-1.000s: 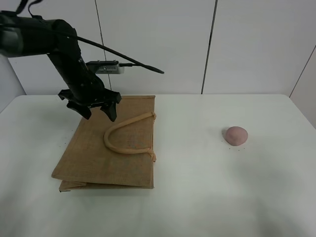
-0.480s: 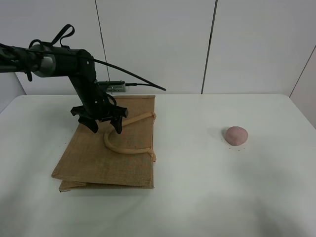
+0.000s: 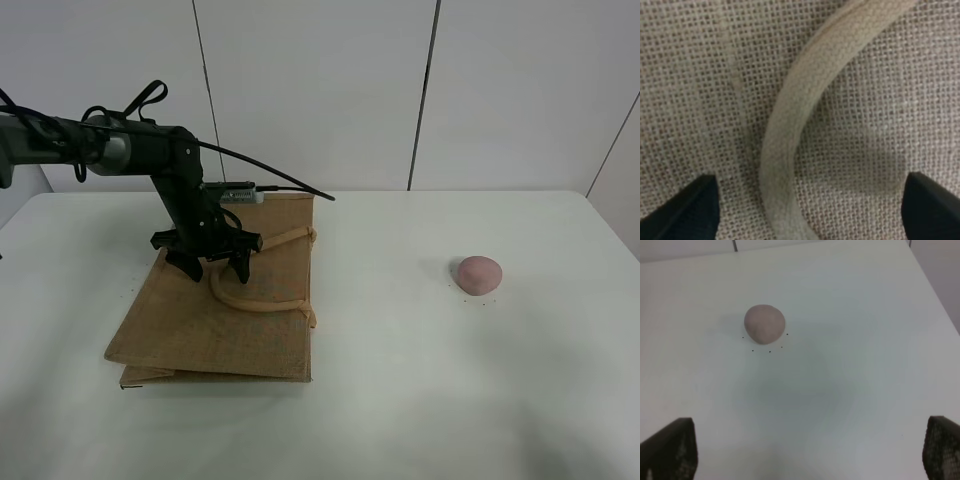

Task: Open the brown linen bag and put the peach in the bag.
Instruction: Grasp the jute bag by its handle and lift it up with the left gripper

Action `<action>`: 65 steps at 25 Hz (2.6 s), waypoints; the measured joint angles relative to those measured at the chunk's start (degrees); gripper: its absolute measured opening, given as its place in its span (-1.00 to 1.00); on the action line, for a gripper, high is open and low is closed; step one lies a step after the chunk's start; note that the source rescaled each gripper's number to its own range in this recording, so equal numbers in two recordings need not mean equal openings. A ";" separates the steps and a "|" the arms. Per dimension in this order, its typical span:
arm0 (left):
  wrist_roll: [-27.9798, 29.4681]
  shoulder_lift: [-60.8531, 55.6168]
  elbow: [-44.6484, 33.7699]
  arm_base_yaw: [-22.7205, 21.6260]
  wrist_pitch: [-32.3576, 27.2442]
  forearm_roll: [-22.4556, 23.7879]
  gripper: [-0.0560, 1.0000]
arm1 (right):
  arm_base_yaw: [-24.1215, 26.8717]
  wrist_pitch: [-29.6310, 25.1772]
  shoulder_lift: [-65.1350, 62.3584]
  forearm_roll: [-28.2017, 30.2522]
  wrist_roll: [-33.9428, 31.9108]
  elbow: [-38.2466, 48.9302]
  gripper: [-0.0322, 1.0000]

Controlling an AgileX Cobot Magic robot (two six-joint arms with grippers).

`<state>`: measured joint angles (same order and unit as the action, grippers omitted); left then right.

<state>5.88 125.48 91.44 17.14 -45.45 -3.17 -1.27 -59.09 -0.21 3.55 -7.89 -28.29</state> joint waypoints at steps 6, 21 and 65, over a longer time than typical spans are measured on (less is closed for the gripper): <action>0.00 1.53 0.07 0.00 1.01 0.05 1.00 | 0.00 0.00 0.00 -0.04 0.00 0.00 1.00; -0.58 1.87 0.33 -0.11 -0.98 0.46 -0.89 | 0.00 0.00 0.00 -0.04 0.00 0.00 1.00; -3.74 -14.81 34.06 -0.11 -21.23 5.26 -0.89 | 0.00 0.00 0.00 -0.04 0.00 0.00 1.00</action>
<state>2.14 110.67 125.50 17.03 -66.68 2.09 -1.27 -59.09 -0.21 3.51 -7.89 -28.29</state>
